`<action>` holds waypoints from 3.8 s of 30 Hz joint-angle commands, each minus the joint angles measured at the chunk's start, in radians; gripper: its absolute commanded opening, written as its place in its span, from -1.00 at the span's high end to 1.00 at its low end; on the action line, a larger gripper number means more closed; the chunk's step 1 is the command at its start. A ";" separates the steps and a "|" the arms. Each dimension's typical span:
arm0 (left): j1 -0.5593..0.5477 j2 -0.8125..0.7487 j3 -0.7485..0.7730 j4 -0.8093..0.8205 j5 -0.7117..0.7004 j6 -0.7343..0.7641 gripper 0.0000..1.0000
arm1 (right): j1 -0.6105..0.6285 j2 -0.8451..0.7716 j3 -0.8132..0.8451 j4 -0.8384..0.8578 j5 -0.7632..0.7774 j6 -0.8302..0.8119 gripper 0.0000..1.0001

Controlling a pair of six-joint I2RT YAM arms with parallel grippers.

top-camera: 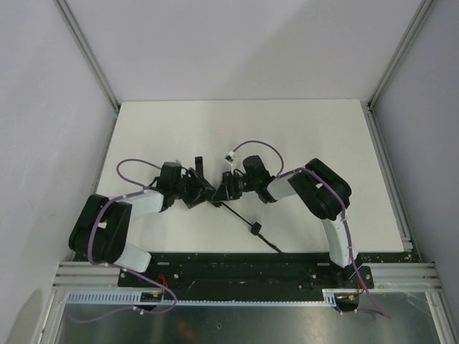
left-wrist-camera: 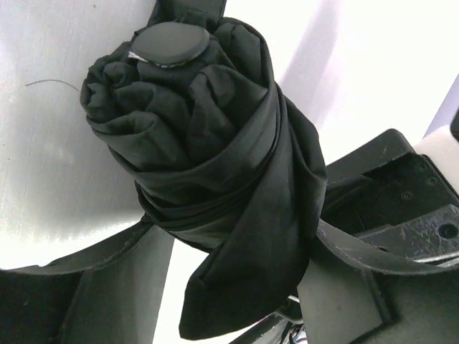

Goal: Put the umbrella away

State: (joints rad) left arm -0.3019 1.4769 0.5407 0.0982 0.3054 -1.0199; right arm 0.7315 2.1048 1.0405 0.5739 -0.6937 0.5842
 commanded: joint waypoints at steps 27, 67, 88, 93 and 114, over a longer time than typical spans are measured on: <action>-0.033 0.048 -0.087 -0.138 -0.027 -0.006 1.00 | 0.312 -0.120 0.189 -0.578 0.959 -0.419 -0.78; 0.116 -0.580 0.016 -0.253 0.059 0.407 -0.36 | 0.043 -0.138 -0.041 -0.278 0.259 -0.311 1.00; -0.024 -0.197 0.220 -0.377 -0.117 0.607 -0.34 | -0.025 -0.097 -0.062 -0.199 0.114 -0.234 1.00; -0.135 -0.069 0.346 -0.462 -0.252 0.731 -0.37 | -0.030 -0.106 -0.062 -0.220 0.115 -0.251 1.00; -0.318 0.016 0.454 -0.650 -0.431 0.743 0.76 | -0.058 -0.208 -0.061 -0.259 0.180 -0.184 1.00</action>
State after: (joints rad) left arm -0.5995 1.5490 1.0027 -0.4820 -0.0612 -0.2352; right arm 0.6903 1.9644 0.9863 0.3408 -0.6014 0.3481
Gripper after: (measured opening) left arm 0.212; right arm 0.371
